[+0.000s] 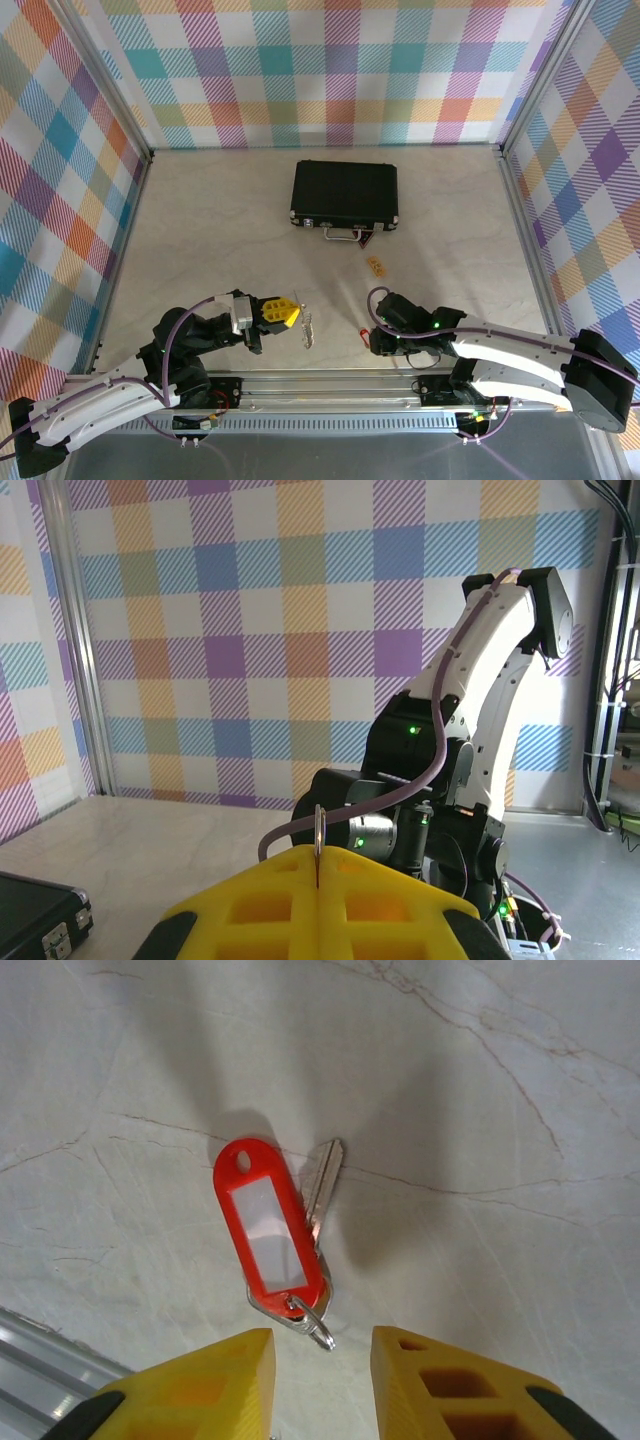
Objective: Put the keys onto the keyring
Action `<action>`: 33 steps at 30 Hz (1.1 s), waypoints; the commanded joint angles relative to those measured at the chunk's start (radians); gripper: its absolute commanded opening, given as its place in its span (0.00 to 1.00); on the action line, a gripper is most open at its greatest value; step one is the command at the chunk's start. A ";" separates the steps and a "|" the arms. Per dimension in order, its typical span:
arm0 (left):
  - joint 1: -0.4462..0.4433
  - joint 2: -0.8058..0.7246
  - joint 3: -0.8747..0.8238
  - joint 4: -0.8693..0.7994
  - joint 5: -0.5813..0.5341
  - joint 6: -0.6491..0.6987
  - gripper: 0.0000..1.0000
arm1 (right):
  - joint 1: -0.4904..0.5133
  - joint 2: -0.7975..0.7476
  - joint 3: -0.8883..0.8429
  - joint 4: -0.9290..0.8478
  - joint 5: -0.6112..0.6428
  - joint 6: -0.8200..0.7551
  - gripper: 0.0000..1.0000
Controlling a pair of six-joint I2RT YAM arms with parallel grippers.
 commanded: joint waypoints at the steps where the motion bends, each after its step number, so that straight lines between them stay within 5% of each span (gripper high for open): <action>1: -0.007 -0.002 -0.005 0.069 0.016 -0.006 0.00 | -0.008 0.005 0.002 0.006 -0.018 -0.026 0.29; 33: -0.006 0.003 -0.005 0.070 0.013 -0.006 0.00 | -0.036 0.060 0.012 0.056 -0.068 -0.086 0.17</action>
